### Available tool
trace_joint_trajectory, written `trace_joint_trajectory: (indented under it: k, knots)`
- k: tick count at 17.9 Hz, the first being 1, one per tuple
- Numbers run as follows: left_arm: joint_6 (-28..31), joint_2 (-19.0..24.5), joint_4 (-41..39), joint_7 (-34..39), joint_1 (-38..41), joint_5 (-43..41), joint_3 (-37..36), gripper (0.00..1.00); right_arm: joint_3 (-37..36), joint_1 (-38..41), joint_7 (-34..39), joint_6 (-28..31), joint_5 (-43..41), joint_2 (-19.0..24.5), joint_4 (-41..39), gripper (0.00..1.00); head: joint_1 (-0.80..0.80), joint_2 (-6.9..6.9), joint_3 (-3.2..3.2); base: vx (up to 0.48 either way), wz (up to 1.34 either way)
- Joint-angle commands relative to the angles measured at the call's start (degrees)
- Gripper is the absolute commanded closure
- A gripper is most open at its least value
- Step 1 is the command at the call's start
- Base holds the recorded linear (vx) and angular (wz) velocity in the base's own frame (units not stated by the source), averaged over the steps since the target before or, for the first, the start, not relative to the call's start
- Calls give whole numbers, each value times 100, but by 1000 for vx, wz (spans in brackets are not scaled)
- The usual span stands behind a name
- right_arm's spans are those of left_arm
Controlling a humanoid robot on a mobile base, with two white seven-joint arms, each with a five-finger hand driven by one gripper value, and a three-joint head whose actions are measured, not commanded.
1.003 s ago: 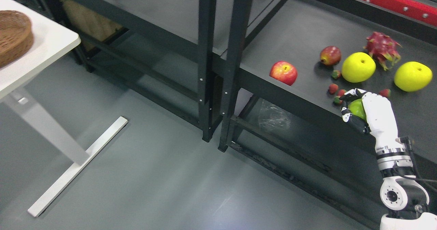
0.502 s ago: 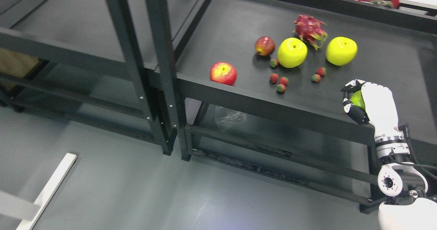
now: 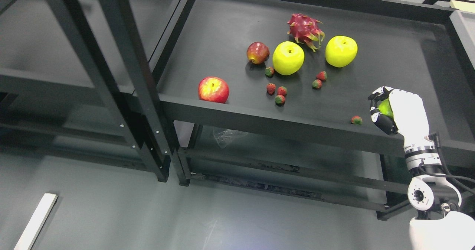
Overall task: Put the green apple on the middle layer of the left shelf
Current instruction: 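Move the right hand over the shelf and lower the green apple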
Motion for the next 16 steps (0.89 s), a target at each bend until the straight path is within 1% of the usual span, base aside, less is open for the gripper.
trace_joint_trajectory:
  k: [1, 4, 7, 13, 16]
  knots:
    - [-18, 100, 0, -2, -8, 0, 0, 0, 55, -4, 7, 3, 22, -1, 98, 100, 0, 0, 0, 152, -235]
    - [-9, 100, 0, -2, 1, 0, 0, 0, 64, 31, 7, 3, 22, 16, 98, 100, 0, 0, 0, 167, -219]
    - [-9, 100, 0, -2, -8, 0, 0, 0, 327, 48, -1, 3, 22, 51, 98, 100, 0, 0, 0, 277, -72]
    - [-9, 100, -9, -2, -8, 0, 0, 0, 336, 92, -1, 3, 22, 42, 98, 100, 0, 0, 0, 226, 10]
    - [-9, 100, 0, -2, 1, 0, 0, 0, 345, 110, -1, 3, 22, 51, 98, 100, 0, 0, 0, 142, -9]
